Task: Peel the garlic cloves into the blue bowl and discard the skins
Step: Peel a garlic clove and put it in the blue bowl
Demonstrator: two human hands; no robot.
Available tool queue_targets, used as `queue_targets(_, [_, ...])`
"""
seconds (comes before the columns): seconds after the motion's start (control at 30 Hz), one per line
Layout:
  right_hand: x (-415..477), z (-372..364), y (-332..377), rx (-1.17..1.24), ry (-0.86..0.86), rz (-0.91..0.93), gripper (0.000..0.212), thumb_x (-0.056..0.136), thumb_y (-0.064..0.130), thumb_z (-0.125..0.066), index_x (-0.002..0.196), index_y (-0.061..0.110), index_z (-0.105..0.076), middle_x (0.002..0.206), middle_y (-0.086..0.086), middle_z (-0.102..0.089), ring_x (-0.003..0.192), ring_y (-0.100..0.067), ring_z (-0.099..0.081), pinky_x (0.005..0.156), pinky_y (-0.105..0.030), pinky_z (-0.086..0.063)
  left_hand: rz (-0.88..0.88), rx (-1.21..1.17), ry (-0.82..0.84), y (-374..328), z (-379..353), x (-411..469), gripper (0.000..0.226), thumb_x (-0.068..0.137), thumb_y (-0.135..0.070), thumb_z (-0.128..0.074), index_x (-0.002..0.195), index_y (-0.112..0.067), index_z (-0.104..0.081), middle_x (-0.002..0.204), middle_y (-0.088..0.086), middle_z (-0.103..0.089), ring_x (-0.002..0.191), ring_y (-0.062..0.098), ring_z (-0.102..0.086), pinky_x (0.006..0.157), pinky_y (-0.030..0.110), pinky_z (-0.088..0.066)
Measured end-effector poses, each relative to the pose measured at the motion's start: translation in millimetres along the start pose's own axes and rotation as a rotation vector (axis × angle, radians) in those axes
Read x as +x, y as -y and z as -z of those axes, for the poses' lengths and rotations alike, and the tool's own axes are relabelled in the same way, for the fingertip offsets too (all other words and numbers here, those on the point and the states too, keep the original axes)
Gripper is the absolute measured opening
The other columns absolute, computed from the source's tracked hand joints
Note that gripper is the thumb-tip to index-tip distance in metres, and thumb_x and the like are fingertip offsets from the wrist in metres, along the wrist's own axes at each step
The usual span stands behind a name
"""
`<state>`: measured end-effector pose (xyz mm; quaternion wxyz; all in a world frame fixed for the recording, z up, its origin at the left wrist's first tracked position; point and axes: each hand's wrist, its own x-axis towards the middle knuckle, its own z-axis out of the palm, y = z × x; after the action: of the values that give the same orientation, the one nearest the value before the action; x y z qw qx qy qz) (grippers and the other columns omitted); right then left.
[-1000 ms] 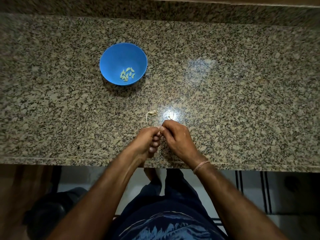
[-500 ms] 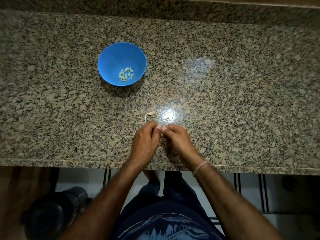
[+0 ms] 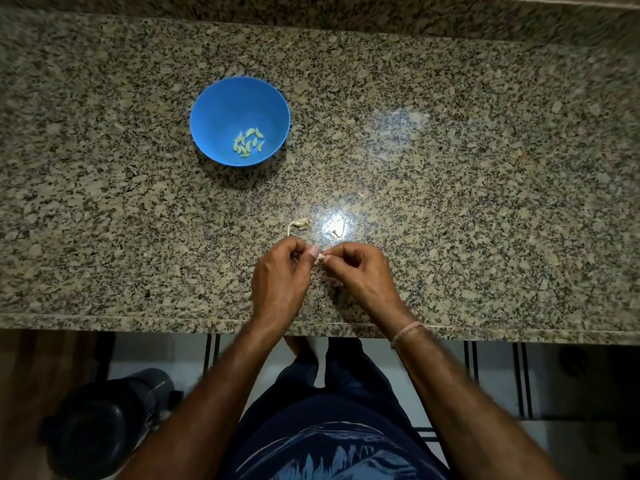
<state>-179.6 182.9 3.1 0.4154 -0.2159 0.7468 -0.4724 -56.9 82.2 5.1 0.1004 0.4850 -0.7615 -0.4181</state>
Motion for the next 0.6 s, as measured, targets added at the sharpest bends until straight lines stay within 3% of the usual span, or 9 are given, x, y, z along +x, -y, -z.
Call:
queue_targets(0.1, [1.3, -2.0, -0.1, -0.14, -0.069, 0.074, 0.015, 0.093, 0.023, -0.075, 0.081, 0.016, -0.073, 0.072, 0.003, -0.07, 0.063, -0.002, -0.062, 0.063, -0.016, -0.053, -0.093, 0.148, -0.006, -4.6, -1.1, -2.3, 0.018, 0.101, -0.039, -0.064, 0.096, -0.023, -0.065, 0.083, -0.014, -0.06, 0.074, 0.002, -0.054, 0.062, 0.023, -0.038])
queue_targets(0.17, [2.2, -4.4, -2.4, -0.274, -0.121, 0.167, 0.019, 0.092, 0.021, -0.074, 0.075, 0.018, -0.067, 0.067, 0.006, -0.064, 0.058, -0.001, -0.054, 0.056, -0.015, -0.047, -0.045, 0.156, 0.015, -6.5, -2.3, -3.1, 0.02, 0.101, -0.039, -0.064, 0.091, -0.021, -0.065, 0.078, -0.013, -0.059, 0.07, 0.002, -0.054, 0.06, 0.022, -0.037])
queue_targets(0.3, [2.5, -6.9, -7.5, -0.467, -0.178, 0.318, 0.018, 0.091, 0.023, -0.066, 0.075, 0.019, -0.059, 0.071, 0.008, -0.059, 0.063, -0.01, -0.056, 0.056, -0.028, -0.05, 0.407, -0.464, 0.227, -6.1, -4.9, 2.5, 0.028, 0.102, -0.03, -0.064, 0.087, -0.007, -0.067, 0.069, -0.001, -0.057, 0.05, 0.006, -0.045, 0.047, 0.018, -0.037])
queue_targets(0.33, [2.2, -6.6, -6.8, -0.416, -0.174, 0.292, 0.018, 0.091, 0.022, -0.067, 0.075, 0.019, -0.061, 0.07, 0.008, -0.059, 0.062, -0.008, -0.055, 0.057, -0.026, -0.05, 0.422, -0.502, 0.25, -5.7, -4.5, 1.6, 0.028, 0.103, -0.031, -0.063, 0.088, -0.007, -0.066, 0.07, 0.0, -0.057, 0.05, 0.006, -0.045, 0.046, 0.018, -0.037])
queue_targets(0.4, [3.0, -5.1, -3.9, -0.196, -0.134, 0.128, 0.017, 0.091, 0.019, -0.072, 0.076, 0.016, -0.066, 0.071, 0.003, -0.065, 0.064, -0.005, -0.057, 0.061, -0.021, -0.052, 0.293, -0.357, 0.202, -2.9, -6.2, -1.0, 0.028, 0.103, -0.035, -0.063, 0.092, -0.009, -0.068, 0.08, -0.001, -0.065, 0.063, 0.008, -0.056, 0.056, 0.021, -0.045])
queue_targets(0.5, [2.9, -4.1, -0.7, 0.137, -0.082, -0.128, 0.011, 0.092, 0.016, -0.071, 0.085, 0.008, -0.071, 0.082, -0.006, -0.071, 0.073, -0.012, -0.063, 0.069, -0.029, -0.057, 0.139, -0.245, 0.13, 3.0, -8.6, -1.1, 0.019, 0.102, -0.036, -0.063, 0.098, -0.019, -0.072, 0.092, -0.003, -0.072, 0.088, 0.014, -0.069, 0.077, 0.031, -0.057])
queue_targets(0.6, [0.8, -2.6, -2.4, 0.198, -0.099, -0.16, 0.01, 0.095, 0.015, -0.071, 0.092, 0.007, -0.074, 0.086, -0.011, -0.073, 0.071, -0.016, -0.065, 0.064, -0.029, -0.059, 0.136, -0.247, 0.145, 4.6, -10.8, -0.6, 0.018, 0.103, -0.034, -0.062, 0.099, -0.018, -0.071, 0.092, -0.001, -0.072, 0.09, 0.015, -0.068, 0.078, 0.032, -0.057])
